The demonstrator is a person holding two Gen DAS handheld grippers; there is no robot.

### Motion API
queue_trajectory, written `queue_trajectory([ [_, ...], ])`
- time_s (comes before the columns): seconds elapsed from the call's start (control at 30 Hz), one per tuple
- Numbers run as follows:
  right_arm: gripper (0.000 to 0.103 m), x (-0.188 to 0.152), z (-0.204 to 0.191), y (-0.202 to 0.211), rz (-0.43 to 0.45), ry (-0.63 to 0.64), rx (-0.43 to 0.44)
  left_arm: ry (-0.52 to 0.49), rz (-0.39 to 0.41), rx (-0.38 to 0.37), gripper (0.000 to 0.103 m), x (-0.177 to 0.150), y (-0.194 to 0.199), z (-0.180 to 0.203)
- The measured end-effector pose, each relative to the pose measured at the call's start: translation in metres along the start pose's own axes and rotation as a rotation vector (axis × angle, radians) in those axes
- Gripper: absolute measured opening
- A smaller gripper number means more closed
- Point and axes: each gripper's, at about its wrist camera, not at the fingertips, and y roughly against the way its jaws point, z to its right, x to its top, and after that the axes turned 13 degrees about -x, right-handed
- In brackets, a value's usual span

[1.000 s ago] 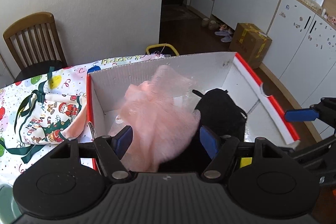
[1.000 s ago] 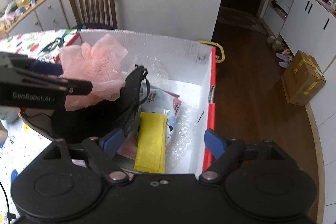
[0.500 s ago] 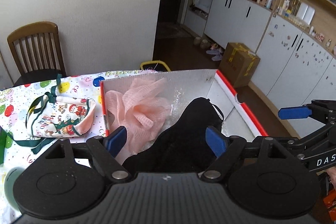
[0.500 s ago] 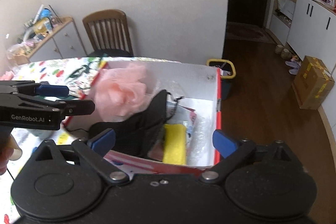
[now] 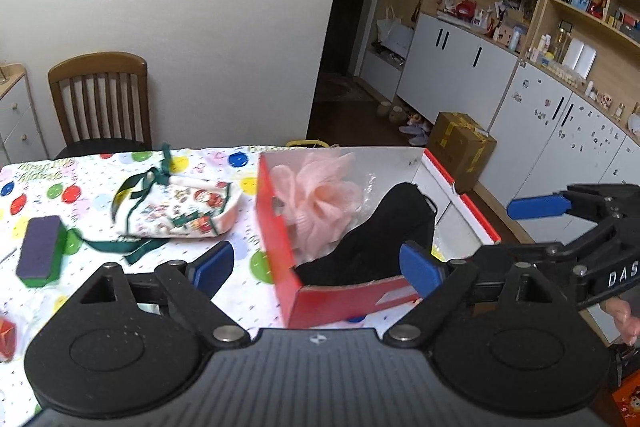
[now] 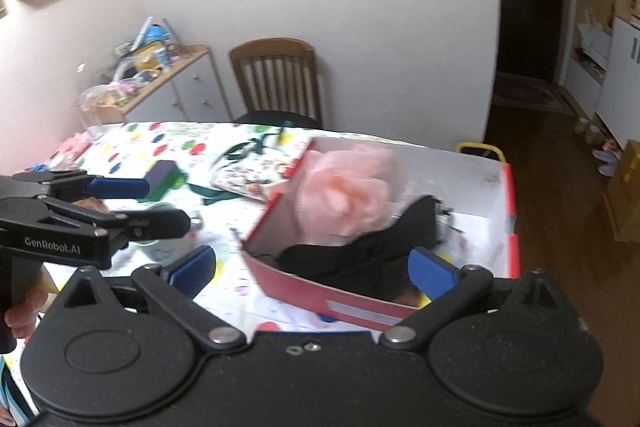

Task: Organize soft objects
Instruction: 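Grasp the Christmas tote bag with the right gripper while the left grasps the clear plastic bag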

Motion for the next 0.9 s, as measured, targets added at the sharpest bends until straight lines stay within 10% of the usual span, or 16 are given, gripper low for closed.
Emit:
queue_trajectory([
  [0.13,0.103,0.003,-0.032,0.002,0.009,0.025,0.020,0.018,0.009,0.017,0.103,-0.013,0.024,-0.020],
  [0.9,0.102,0.044,-0.168,-0.082,-0.072,0.011,-0.033,0.054,0.015,0.195,0.103,-0.095,0.099,-0.180],
])
